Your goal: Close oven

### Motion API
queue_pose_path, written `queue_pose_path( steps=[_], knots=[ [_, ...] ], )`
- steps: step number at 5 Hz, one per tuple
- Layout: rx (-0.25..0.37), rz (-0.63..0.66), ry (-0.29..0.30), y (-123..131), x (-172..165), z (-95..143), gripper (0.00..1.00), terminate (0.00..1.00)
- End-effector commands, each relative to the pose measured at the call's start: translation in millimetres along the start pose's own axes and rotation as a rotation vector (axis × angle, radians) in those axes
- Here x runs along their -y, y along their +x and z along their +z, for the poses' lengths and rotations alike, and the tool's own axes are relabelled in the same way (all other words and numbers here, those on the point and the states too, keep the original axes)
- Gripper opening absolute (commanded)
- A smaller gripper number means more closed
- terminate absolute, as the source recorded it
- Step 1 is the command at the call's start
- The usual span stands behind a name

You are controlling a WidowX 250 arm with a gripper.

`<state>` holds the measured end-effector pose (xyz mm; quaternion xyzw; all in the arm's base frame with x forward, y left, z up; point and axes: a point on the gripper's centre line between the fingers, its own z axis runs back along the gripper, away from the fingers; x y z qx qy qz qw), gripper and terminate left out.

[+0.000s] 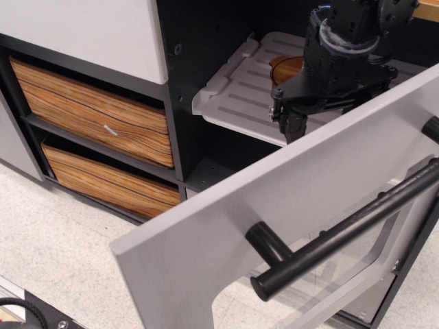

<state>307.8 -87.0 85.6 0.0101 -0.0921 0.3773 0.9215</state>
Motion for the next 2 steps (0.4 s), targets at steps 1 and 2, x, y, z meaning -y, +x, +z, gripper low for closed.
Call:
queue_pose_path(
  steps=[1,2],
  knots=[
    [0.0,0.0,0.0,0.0,0.0,0.0,1.0,0.0],
    [0.018,0.081,-0.04,11.4,-7.8,20.4,1.0,0.0]
  ],
)
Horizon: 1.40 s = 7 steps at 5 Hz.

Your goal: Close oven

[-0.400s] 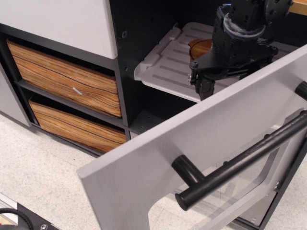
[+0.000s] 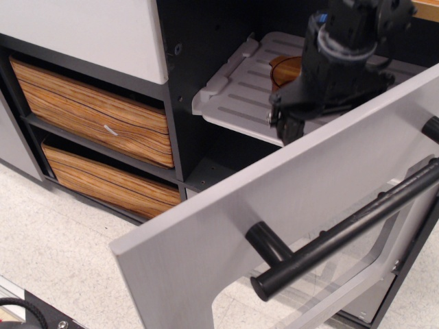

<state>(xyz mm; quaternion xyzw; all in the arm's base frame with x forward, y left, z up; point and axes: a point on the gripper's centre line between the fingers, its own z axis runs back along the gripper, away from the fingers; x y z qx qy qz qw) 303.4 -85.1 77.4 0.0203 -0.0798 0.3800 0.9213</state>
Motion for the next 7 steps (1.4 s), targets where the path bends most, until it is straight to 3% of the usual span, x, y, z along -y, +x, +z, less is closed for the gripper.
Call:
queue_pose_path(
  steps=[1,4,5,6,7],
  knots=[
    [0.042,0.127,-0.126,15.9,-8.1,58.0,1.0,0.0],
    [-0.105,0.174,-0.207,-22.8,-2.9,144.8,1.0,0.0],
    [-0.156,0.209,-0.207,-33.6,6.8,157.8,1.0,0.0],
    [-0.183,0.263,-0.168,-46.4,18.3,158.5,1.0,0.0],
    [-0.221,0.272,-0.166,-63.7,28.5,159.2,1.0,0.0]
  ],
)
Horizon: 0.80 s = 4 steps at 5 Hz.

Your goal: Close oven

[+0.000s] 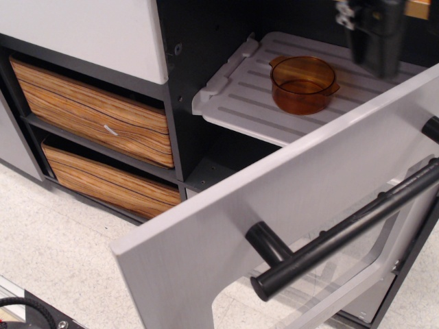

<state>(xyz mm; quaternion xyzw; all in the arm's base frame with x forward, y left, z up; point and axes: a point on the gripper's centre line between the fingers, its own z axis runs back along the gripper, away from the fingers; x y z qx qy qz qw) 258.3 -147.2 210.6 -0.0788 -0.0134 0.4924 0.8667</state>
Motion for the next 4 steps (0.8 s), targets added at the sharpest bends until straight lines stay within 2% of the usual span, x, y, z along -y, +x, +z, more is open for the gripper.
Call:
queue_pose_path(
  steps=[1,2,4],
  knots=[
    [-0.068,0.001,-0.02,-30.8,9.9,-3.9,1.0,0.0],
    [0.005,-0.03,0.011,-30.4,3.3,-28.0,1.0,0.0],
    [0.113,0.029,-0.001,13.0,3.1,-39.0,1.0,0.0]
  ],
)
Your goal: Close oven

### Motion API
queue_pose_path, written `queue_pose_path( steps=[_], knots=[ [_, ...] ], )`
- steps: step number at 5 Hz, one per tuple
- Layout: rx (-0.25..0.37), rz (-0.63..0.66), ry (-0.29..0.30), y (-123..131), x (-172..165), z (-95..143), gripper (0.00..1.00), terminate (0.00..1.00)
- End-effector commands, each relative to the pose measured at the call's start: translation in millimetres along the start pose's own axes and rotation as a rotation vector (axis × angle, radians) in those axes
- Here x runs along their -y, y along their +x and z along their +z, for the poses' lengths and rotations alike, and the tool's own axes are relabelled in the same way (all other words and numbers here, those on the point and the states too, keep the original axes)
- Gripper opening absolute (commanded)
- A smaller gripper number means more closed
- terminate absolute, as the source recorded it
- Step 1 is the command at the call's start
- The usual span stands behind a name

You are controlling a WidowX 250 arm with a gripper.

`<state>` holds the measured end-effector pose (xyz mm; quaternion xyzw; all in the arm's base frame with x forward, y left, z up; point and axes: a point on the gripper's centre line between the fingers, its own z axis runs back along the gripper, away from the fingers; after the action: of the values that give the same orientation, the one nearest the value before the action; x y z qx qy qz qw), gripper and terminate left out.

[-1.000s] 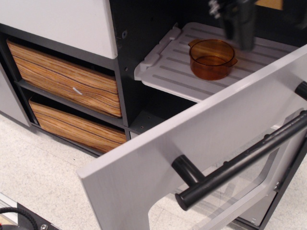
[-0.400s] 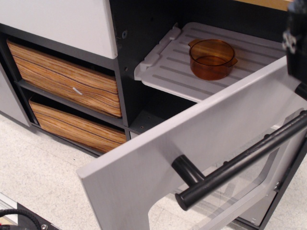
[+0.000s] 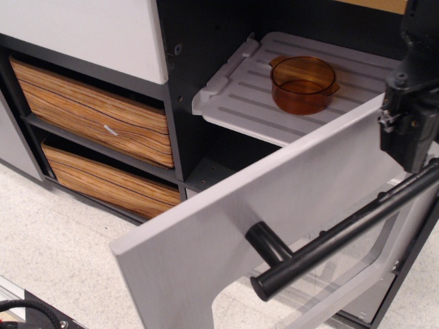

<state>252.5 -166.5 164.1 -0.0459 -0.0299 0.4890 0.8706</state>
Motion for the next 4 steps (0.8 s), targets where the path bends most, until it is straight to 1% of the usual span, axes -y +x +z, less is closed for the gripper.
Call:
queue_pose_path(
  steps=[1,2,3,4],
  knots=[
    [0.077,0.061,-0.074,47.9,6.8,15.3,1.0,0.0],
    [0.117,0.08,-0.146,68.9,7.9,31.1,1.0,0.0],
    [0.105,0.052,-0.164,72.1,0.3,36.3,1.0,0.0],
    [0.02,-0.123,-0.138,55.8,-18.7,23.9,1.0,0.0]
  ],
)
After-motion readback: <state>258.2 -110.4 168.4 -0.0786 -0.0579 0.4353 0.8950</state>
